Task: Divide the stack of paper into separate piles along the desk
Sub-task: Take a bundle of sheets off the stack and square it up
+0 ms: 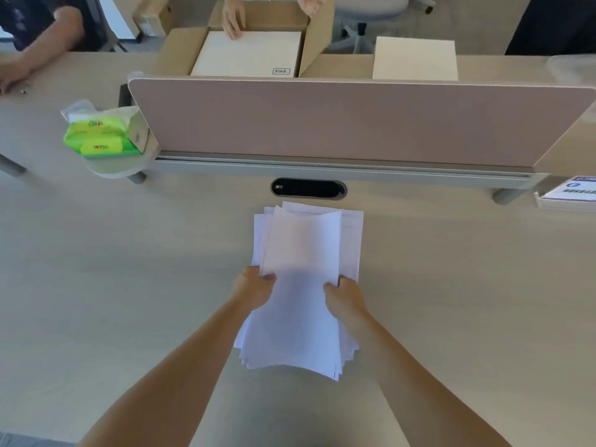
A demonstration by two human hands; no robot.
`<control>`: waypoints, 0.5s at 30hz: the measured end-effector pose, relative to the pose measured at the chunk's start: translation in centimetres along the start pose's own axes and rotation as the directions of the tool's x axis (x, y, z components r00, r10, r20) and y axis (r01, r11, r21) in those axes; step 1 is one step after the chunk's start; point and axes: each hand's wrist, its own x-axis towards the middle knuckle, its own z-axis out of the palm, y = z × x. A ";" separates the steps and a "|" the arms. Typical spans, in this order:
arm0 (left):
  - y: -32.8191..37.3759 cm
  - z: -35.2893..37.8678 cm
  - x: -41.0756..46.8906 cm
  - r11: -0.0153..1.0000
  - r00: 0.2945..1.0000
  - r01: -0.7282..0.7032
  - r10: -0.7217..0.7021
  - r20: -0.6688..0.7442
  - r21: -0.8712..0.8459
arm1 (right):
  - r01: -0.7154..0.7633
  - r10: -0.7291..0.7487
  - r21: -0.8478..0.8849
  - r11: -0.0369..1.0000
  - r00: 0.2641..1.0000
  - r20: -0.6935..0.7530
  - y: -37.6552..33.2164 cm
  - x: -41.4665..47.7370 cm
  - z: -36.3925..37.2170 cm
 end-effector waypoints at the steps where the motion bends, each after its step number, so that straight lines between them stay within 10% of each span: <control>1: -0.2 0.3 -0.2 1.000 1.000 0.004 -0.004 -0.013 0.007 | -0.013 0.013 0.001 1.000 1.000 0.015 -0.1 0.0 0.3; 15: 0.6 1.5 -0.5 0.996 0.977 -0.065 0.051 -0.208 -0.059 | -0.104 0.105 -0.070 0.992 0.994 0.009 -0.7 -0.6 1.6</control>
